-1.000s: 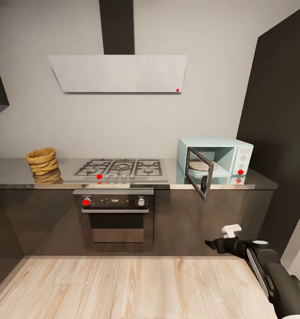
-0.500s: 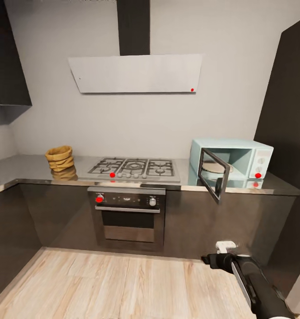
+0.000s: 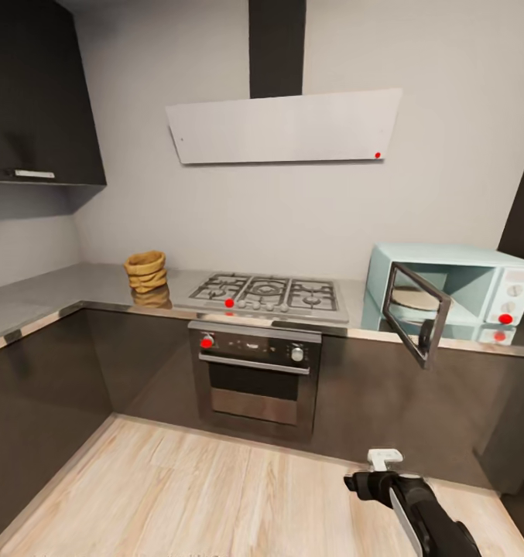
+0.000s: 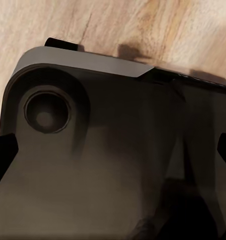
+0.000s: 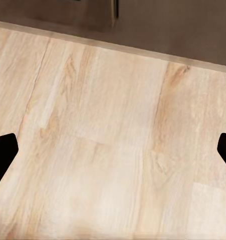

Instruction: In the kitchen, take the popcorn bag from the countertop, put it into the microwave, and heat it until the popcorn is cooked so the cooked popcorn ends up inside the bag.

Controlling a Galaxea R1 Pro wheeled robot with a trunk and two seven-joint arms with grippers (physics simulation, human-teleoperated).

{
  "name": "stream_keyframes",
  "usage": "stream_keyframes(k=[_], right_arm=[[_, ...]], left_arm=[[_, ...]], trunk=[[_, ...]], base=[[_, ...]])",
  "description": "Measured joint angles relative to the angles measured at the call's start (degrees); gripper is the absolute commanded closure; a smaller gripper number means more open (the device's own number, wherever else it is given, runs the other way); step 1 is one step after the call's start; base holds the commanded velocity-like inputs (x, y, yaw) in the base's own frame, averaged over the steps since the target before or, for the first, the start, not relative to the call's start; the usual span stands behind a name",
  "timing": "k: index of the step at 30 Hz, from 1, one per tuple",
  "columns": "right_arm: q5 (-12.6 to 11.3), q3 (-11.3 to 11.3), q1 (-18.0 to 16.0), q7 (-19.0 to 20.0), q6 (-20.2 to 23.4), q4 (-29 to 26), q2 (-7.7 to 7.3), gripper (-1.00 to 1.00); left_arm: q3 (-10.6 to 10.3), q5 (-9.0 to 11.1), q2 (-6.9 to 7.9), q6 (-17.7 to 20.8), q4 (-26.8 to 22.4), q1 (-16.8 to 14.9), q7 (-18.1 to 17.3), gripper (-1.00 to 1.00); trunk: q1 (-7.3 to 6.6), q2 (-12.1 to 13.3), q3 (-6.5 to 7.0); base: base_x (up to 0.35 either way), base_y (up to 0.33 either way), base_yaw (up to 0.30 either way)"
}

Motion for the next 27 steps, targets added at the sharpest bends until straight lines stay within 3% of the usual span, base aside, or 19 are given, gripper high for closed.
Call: stream_keyframes(k=[3,6,10,20,27], right_arm=[[-0.13,0.02,0.0,-1.12,-1.22,2.68,0.02,-1.0],[-0.17,0.06,0.0,-1.79,-3.63,10.46,-0.13,-1.0],[-0.33,0.1,0.0,-2.28,-13.29,21.11,-0.42,-1.0],[-0.47,0.07,-0.02,-3.17,-20.39,28.8,-1.01,-1.0],[-0.41,0.19,-0.02,-3.07,-21.21,31.4,-1.07,-1.0]], left_arm=[[0.0,0.0,0.0,-0.02,0.0,0.0,0.0,-1.0],[0.0,0.0,-0.02,-0.03,0.0,0.0,0.0,-1.0],[0.0,0.0,-0.08,-0.03,0.0,0.0,0.0,-1.0],[0.0,0.0,0.0,-0.04,0.0,0.0,0.0,-1.0],[0.05,0.0,0.0,-0.03,0.0,0.0,0.0,-1.0]], trunk=[[0.0,0.0,0.0],[0.0,0.0,0.0],[0.0,0.0,0.0],[0.0,0.0,0.0],[0.0,0.0,0.0]], base=[[0.0,0.0,0.272],[0.0,0.0,0.272],[0.0,0.0,0.274],[0.0,0.0,0.277],[0.0,0.0,0.277]])
